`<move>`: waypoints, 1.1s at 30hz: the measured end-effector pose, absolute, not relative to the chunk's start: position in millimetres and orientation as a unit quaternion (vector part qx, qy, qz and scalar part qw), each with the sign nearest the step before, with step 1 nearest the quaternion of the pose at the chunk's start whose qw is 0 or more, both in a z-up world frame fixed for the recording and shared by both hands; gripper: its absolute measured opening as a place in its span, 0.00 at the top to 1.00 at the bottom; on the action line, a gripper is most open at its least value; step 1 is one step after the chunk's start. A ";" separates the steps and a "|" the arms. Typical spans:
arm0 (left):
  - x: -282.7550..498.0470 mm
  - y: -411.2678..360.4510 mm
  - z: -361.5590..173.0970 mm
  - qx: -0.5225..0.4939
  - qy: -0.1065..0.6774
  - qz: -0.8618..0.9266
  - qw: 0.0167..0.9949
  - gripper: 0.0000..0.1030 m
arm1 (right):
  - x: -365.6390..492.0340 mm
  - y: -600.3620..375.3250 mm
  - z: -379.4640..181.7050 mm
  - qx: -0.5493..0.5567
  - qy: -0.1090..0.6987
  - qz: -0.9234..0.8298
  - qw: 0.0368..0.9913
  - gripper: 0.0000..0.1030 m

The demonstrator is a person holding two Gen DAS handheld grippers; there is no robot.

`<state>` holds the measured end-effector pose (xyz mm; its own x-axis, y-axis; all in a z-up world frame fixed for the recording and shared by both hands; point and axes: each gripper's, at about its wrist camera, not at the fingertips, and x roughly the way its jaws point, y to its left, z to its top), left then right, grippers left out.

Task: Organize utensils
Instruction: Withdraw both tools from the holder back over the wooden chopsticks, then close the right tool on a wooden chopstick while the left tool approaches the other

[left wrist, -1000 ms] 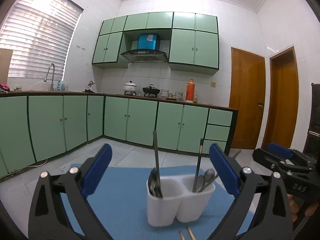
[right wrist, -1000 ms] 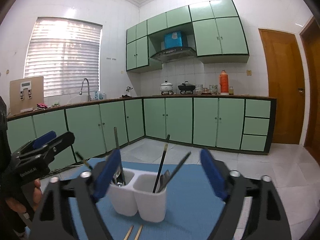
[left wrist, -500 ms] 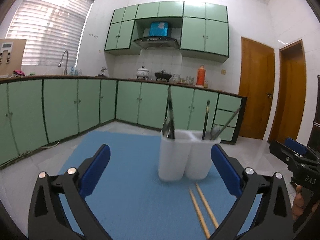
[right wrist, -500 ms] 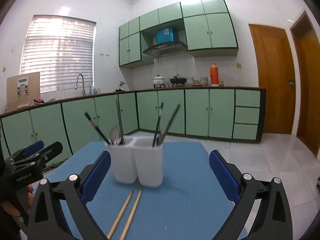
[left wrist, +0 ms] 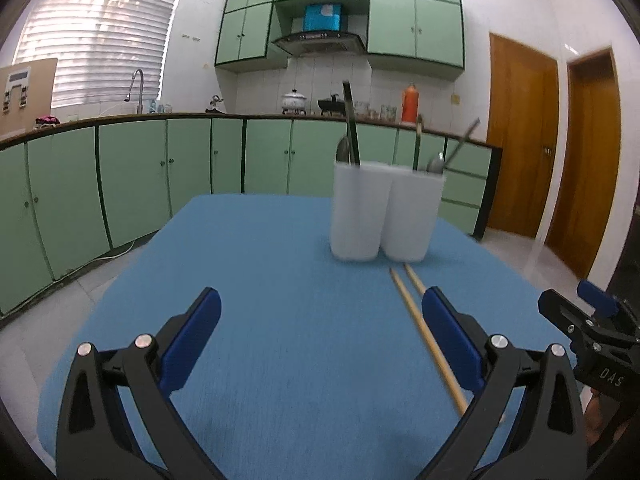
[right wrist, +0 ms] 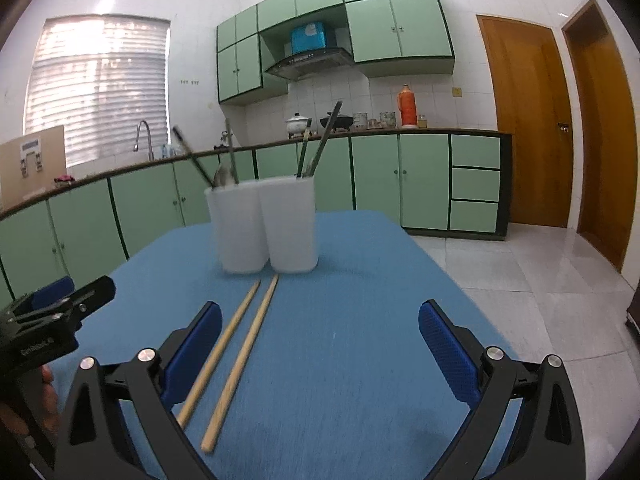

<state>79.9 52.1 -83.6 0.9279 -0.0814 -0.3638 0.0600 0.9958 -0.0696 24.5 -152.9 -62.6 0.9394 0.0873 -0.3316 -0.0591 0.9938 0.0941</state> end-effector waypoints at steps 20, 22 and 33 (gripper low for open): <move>45.8 68.4 -118.3 -0.027 0.191 -0.025 0.981 0.05 | -16.4 -102.3 -106.7 -0.008 0.130 0.032 0.991 0.27; 45.3 67.3 -118.6 -0.028 0.191 -0.025 0.981 0.05 | -15.3 -100.7 -109.1 -0.012 0.133 0.031 0.991 0.32; 43.2 69.6 -118.5 -0.032 0.188 -0.028 0.981 0.05 | -13.3 -90.5 -122.5 -0.036 0.147 0.035 0.988 0.59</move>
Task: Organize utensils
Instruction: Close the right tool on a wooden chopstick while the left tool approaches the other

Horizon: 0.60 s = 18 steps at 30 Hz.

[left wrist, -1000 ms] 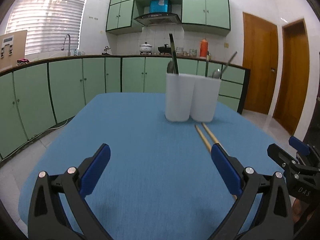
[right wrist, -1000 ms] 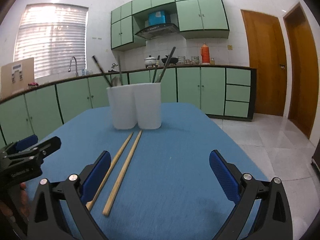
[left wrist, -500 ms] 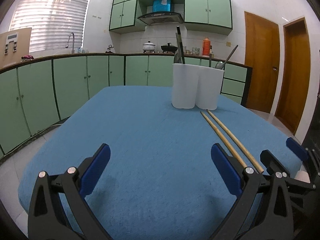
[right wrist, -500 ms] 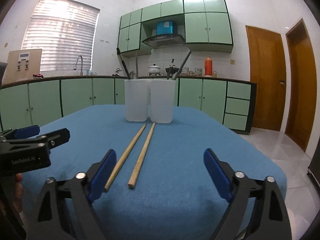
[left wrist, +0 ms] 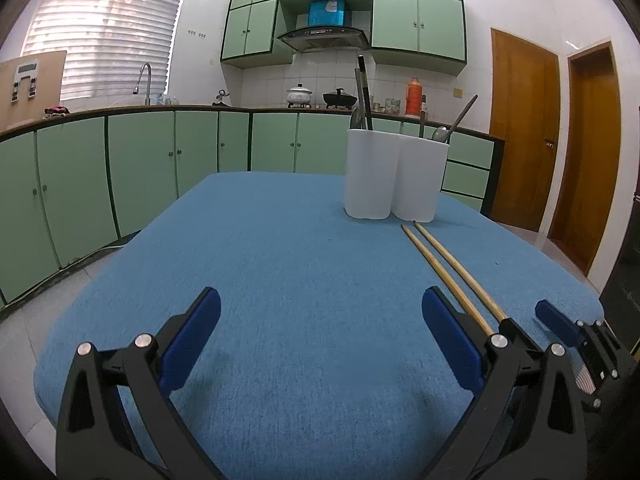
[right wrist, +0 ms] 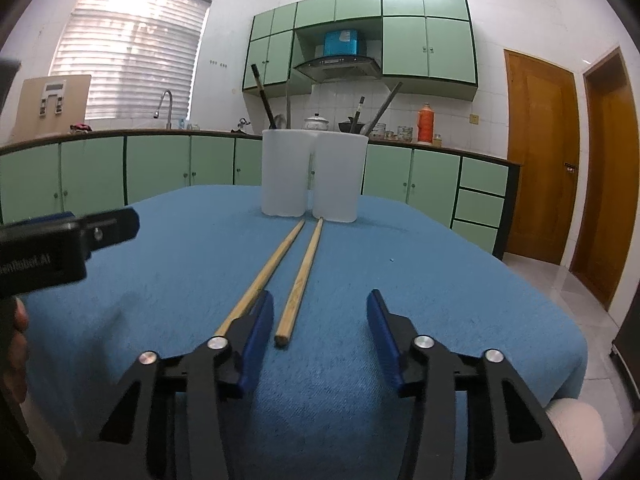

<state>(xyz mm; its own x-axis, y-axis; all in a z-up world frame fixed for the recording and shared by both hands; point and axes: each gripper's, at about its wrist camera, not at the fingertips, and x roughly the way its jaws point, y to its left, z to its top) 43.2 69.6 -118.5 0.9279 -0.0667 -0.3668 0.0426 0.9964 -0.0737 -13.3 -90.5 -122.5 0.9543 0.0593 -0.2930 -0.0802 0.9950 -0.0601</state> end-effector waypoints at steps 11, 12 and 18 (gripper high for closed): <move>40.1 67.4 -118.4 -0.036 0.188 -0.027 0.981 0.05 | -19.4 -81.4 -126.0 -0.038 0.131 0.044 0.990 0.84; 40.2 67.7 -118.5 -0.036 0.188 -0.028 0.981 0.05 | -19.6 -81.3 -125.8 -0.037 0.131 0.047 0.990 0.86; 38.7 64.8 -118.4 -0.036 0.187 -0.028 0.981 0.05 | -19.3 -85.6 -125.5 -0.020 0.135 0.064 0.989 0.92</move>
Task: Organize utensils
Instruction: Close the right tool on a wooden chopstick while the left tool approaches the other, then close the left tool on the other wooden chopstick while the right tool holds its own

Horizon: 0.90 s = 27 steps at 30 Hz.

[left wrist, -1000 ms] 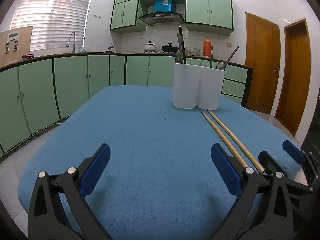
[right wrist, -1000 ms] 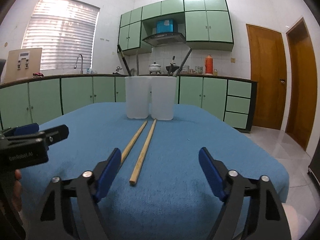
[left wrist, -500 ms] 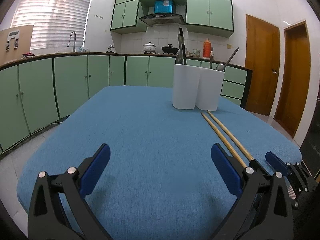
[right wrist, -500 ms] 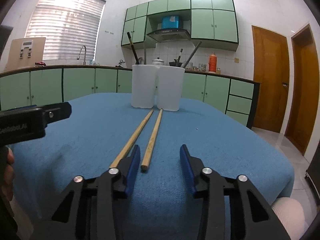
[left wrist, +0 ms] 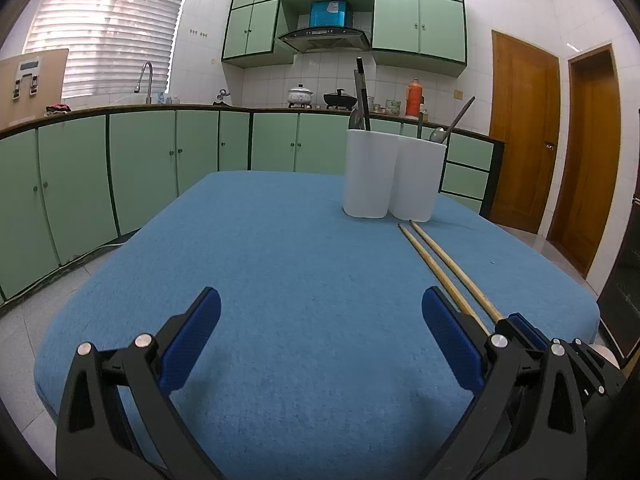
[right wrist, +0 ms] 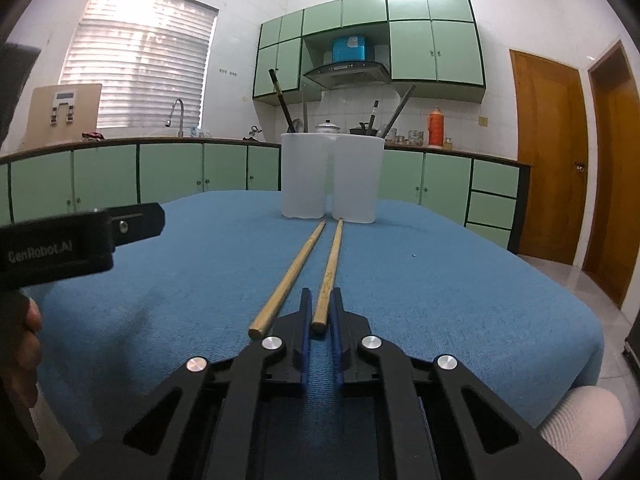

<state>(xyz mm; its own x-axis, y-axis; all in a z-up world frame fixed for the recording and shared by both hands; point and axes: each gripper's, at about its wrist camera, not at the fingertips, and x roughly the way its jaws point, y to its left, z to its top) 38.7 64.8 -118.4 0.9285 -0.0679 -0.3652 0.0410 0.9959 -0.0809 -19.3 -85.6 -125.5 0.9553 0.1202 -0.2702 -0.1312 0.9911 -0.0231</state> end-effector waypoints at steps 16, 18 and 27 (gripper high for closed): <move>25.3 12.8 -123.1 -0.040 0.187 -0.065 0.979 0.05 | -47.2 -124.1 -116.6 -0.014 0.117 0.008 0.993 0.94; 24.6 0.4 -126.0 -0.035 0.190 -0.073 0.978 0.05 | -50.3 -133.3 -115.7 -0.007 0.117 -0.003 0.993 0.94; 35.1 -28.2 -143.1 -0.020 0.224 -0.084 0.971 0.34 | -51.6 -166.4 -114.7 0.025 0.119 -0.034 0.992 0.94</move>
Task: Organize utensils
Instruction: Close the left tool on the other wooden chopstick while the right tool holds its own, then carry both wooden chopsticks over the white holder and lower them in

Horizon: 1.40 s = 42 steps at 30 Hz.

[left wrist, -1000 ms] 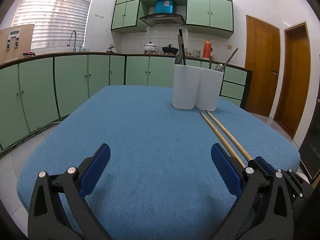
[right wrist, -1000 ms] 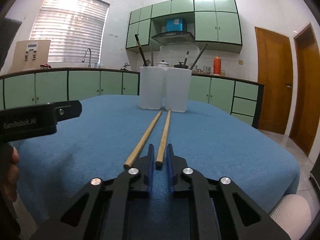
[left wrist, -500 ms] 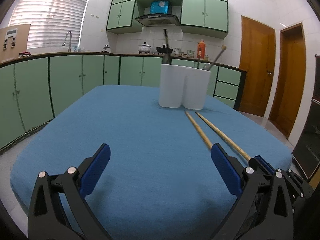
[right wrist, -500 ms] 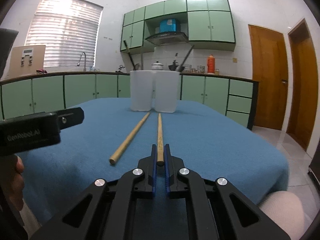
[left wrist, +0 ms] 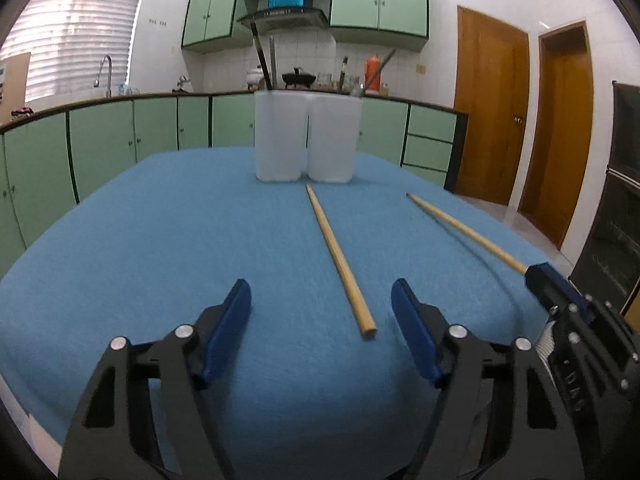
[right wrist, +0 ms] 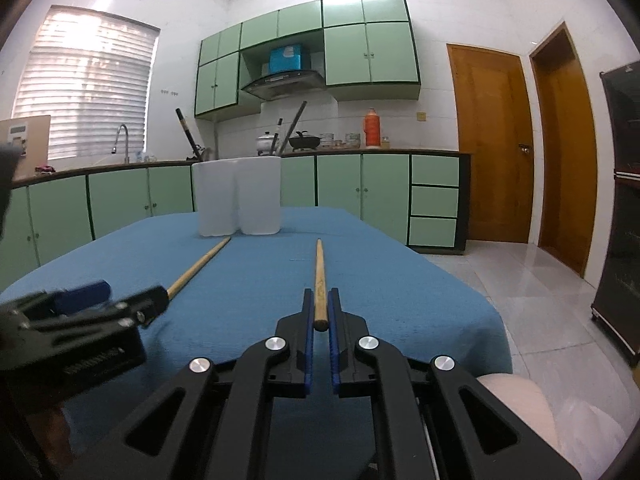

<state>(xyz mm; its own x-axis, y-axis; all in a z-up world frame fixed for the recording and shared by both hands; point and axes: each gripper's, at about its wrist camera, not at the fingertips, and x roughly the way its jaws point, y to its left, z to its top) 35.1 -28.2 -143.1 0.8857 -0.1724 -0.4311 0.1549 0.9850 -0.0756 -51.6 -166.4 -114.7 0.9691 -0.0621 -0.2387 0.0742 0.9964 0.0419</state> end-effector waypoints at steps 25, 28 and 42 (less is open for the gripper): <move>23.7 -53.7 -127.7 0.001 0.200 -0.073 0.977 0.95 | -54.2 -174.9 -101.2 0.039 0.102 -0.035 0.993 0.94; 17.6 -51.7 -114.1 0.003 0.179 -0.073 0.981 0.95 | -54.9 -175.8 -91.5 0.037 0.092 -0.033 0.995 0.94; 16.5 -40.2 -51.6 -0.002 0.145 -0.088 0.986 0.95 | -49.6 -175.6 -18.1 0.019 0.023 0.015 0.999 0.94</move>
<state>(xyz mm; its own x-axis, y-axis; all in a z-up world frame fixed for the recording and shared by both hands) 16.5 -40.2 -51.6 0.9425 -0.1737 -0.2855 0.1726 0.9846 -0.0294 -49.6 -175.6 -18.1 0.9985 0.0314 -0.0453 -0.0297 0.9988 0.0390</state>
